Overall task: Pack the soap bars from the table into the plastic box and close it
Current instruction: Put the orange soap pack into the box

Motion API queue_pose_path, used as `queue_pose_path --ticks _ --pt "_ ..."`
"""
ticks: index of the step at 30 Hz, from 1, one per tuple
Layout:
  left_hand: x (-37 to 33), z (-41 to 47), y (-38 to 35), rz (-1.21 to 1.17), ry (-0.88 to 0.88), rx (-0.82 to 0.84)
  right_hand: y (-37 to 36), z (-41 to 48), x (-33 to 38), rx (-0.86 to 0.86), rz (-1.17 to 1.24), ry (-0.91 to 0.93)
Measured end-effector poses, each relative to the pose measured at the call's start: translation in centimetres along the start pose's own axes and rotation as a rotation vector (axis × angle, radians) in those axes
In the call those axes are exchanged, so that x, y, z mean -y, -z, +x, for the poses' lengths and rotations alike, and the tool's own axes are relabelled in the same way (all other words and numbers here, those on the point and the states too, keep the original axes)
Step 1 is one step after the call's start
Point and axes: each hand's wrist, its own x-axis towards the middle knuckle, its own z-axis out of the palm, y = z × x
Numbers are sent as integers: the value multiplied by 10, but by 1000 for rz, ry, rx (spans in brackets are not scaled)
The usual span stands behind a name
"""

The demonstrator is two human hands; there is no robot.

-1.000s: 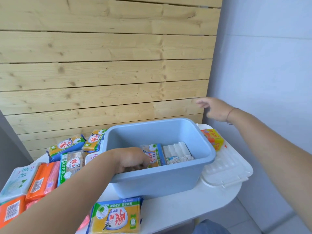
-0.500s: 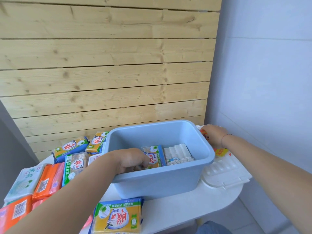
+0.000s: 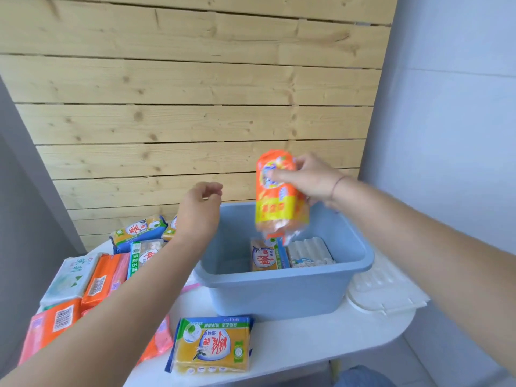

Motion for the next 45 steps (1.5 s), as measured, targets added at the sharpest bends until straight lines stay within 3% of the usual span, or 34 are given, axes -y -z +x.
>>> queue_pose_path --ticks 3,7,13,18,23,27,34,40,45 --pt "12 0 13 144 -9 54 -65 7 -2 74 -172 -111" --pt "18 1 17 291 7 320 -109 15 -11 163 -263 -302" --pt "7 7 10 408 193 553 -128 20 -21 253 -600 -334" --pt "15 0 11 218 195 493 -130 11 -24 554 -666 -347" --pt "9 -9 21 76 97 442 -129 6 -29 570 -1000 -184" --pt "5 -29 42 124 -131 387 -125 7 -31 560 -902 -165" --pt "4 -77 71 324 -367 540 -104 13 -23 339 -500 -9" --pt "17 -88 85 411 -339 536 -93 -4 -14 348 -280 103" --pt "39 -101 91 817 -256 773 -88 -21 -16 393 -275 63"
